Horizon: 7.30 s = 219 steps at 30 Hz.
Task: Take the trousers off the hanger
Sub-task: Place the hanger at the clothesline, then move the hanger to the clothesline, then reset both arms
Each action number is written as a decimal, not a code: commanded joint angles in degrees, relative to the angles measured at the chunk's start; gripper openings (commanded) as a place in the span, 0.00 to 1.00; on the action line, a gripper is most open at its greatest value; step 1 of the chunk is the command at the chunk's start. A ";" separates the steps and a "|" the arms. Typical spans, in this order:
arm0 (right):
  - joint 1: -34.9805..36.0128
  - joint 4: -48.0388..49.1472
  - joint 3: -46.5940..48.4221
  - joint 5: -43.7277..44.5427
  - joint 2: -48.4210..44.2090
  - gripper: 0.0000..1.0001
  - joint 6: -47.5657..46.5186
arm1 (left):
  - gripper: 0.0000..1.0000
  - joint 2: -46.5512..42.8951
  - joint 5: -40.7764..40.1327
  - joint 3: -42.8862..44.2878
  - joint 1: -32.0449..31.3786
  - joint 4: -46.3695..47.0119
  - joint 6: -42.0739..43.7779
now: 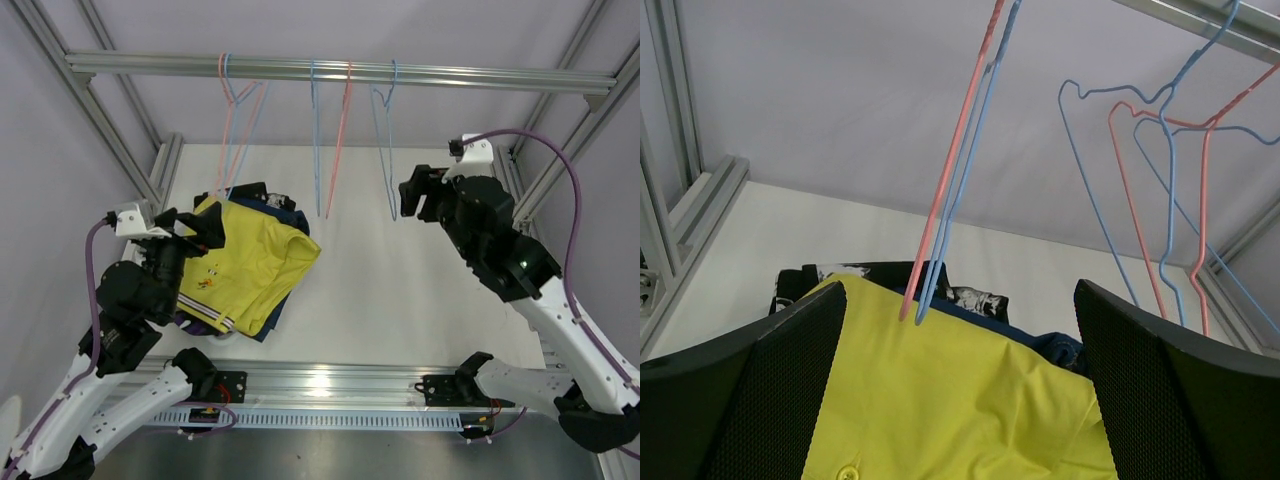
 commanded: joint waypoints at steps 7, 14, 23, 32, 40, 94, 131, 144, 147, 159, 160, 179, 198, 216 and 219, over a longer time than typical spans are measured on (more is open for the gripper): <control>4.12 -5.01 -12.32 2.02 -15.78 0.70 0.23 | 0.99 3.52 -1.55 -1.80 1.07 5.43 5.57; 4.04 -8.19 -19.70 2.03 -24.57 0.73 0.41 | 0.99 11.59 2.84 1.27 6.60 2.88 3.30; 5.44 -6.26 -25.08 0.00 -31.44 0.74 1.37 | 0.99 21.89 6.18 7.35 14.08 0.16 3.55; 5.80 -5.55 -26.48 -0.44 -31.79 0.76 1.37 | 0.99 24.09 13.04 6.47 17.25 0.41 3.11; 5.97 -5.55 -27.01 0.27 -32.93 0.77 1.55 | 0.47 26.38 20.86 7.43 17.25 -0.19 2.68; 6.06 -5.11 -28.07 0.53 -34.43 0.78 2.78 | 0.01 54.24 -2.07 36.96 -14.74 -13.82 -3.13; 6.06 -4.94 -28.68 1.94 -35.31 0.79 3.04 | 0.67 62.33 -12.09 48.40 -23.36 -24.37 -6.47; 6.06 -5.29 -28.86 3.78 -32.41 0.79 3.22 | 0.94 46.61 -10.33 44.97 -24.68 -24.45 1.33; 6.06 -5.29 -28.77 4.40 -32.14 0.80 3.22 | 0.99 40.63 -13.05 42.08 -24.59 -20.86 6.16; 5.89 -5.29 -26.66 4.57 -26.17 0.86 2.69 | 0.99 12.95 -16.41 10.63 -19.68 -4.25 10.49; 5.88 -5.55 -26.14 4.84 -25.47 0.86 2.60 | 0.99 9.63 -15.96 7.81 -19.32 -1.19 11.19; 5.62 -6.96 -27.72 13.10 -20.54 0.99 4.63 | 0.99 3.44 -14.64 0.40 -19.23 4.38 9.44; 5.62 -4.33 -28.06 16.71 -28.71 0.99 5.94 | 0.99 3.62 -14.56 1.02 -19.49 2.88 8.21; 5.09 -1.43 -29.82 10.47 -32.75 0.99 4.01 | 0.99 4.93 -16.75 0.93 -19.49 3.06 9.09; 5.09 -1.33 -30.00 9.59 -32.41 1.00 3.92 | 0.99 4.84 -16.23 0.84 -19.49 3.32 9.09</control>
